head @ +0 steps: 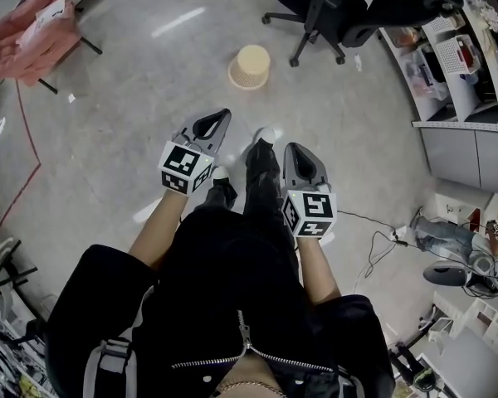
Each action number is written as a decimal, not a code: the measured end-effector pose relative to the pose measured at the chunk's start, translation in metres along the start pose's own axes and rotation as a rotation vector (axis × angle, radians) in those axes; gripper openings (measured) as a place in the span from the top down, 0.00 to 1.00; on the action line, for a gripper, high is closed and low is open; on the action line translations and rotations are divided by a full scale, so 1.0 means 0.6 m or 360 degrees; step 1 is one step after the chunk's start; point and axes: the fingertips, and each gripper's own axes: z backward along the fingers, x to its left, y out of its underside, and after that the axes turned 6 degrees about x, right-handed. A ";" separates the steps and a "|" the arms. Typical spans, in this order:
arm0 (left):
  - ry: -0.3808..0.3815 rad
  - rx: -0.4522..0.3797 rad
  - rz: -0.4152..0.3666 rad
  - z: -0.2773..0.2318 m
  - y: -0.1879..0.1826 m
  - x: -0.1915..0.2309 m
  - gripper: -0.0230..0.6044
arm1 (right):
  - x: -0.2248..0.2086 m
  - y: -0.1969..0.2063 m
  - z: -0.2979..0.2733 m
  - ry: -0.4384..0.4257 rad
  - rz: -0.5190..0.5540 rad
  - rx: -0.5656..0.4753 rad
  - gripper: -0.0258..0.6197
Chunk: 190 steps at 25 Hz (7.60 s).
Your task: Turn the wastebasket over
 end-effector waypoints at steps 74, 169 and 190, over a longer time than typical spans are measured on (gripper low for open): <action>-0.0062 0.0071 -0.0145 -0.514 -0.166 0.378 0.96 | -0.366 -0.308 -0.575 -0.0187 0.0210 0.0075 0.94; 0.0359 0.0105 0.0215 -1.000 0.799 0.588 0.35 | -0.489 0.511 -1.328 -0.0863 -0.0129 0.0268 0.56; 0.0270 0.0075 -0.0008 -0.997 0.770 0.582 0.35 | -0.482 0.480 -1.306 -0.0735 0.0048 0.0105 0.56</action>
